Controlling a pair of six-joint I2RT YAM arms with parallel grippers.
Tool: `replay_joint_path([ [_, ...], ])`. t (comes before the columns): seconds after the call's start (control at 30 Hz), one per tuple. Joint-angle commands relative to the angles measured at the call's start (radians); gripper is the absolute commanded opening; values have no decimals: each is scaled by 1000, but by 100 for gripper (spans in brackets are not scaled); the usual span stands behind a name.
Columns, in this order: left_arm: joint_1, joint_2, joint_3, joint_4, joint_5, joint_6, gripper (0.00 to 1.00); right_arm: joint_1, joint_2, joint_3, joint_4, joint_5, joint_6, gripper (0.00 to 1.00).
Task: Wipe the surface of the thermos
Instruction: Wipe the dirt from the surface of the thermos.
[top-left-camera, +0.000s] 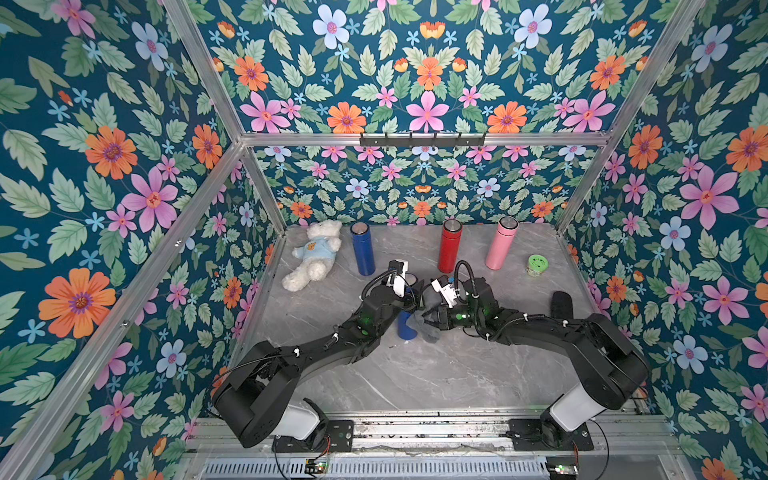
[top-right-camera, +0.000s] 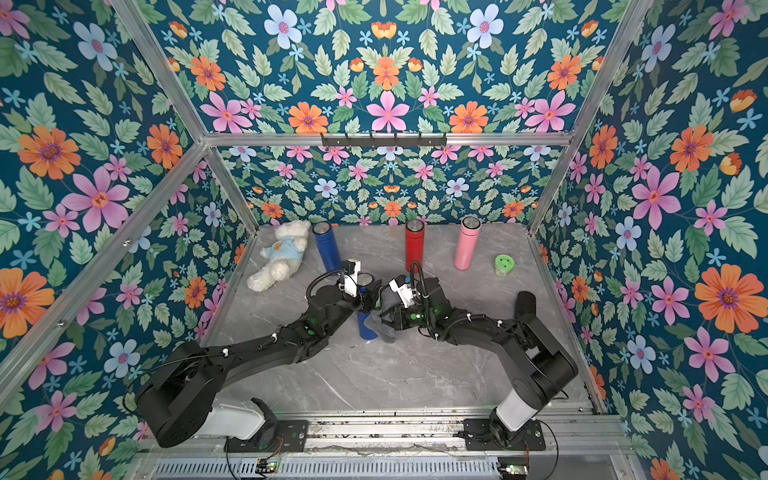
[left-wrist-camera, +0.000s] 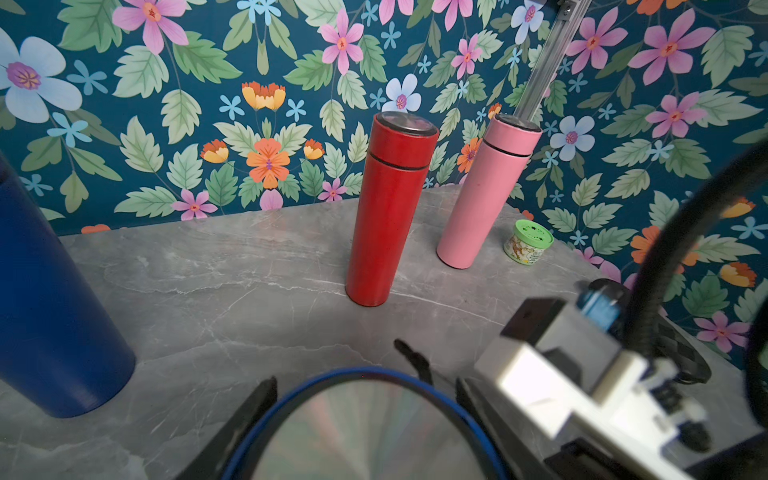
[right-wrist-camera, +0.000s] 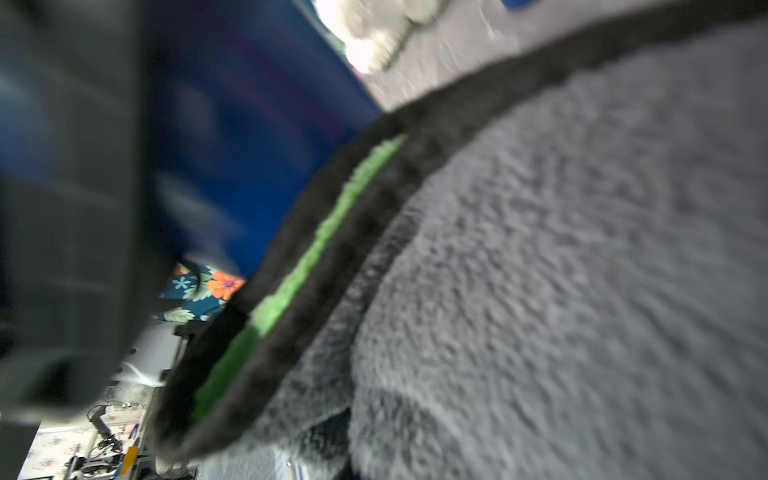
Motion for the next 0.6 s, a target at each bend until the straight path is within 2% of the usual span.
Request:
replay_joint_path([
  [0.0, -3, 4, 23, 30, 25, -32, 0, 4, 50, -27, 105, 8, 21, 0],
  [0.1, 0, 17, 68, -44, 24, -35, 0, 4, 27, -59, 97, 16, 5, 0],
  [0.17, 6, 28, 102, -101, 32, -40, 0, 8, -51, -71, 12, 56, -45, 0],
  [0.37, 31, 76, 252, -339, 95, -70, 0, 99, -328, -36, -472, 417, -328, 0],
  [0.57, 37, 141, 418, -566, 171, -89, 0, 230, -539, -47, -618, 690, -526, 0],
])
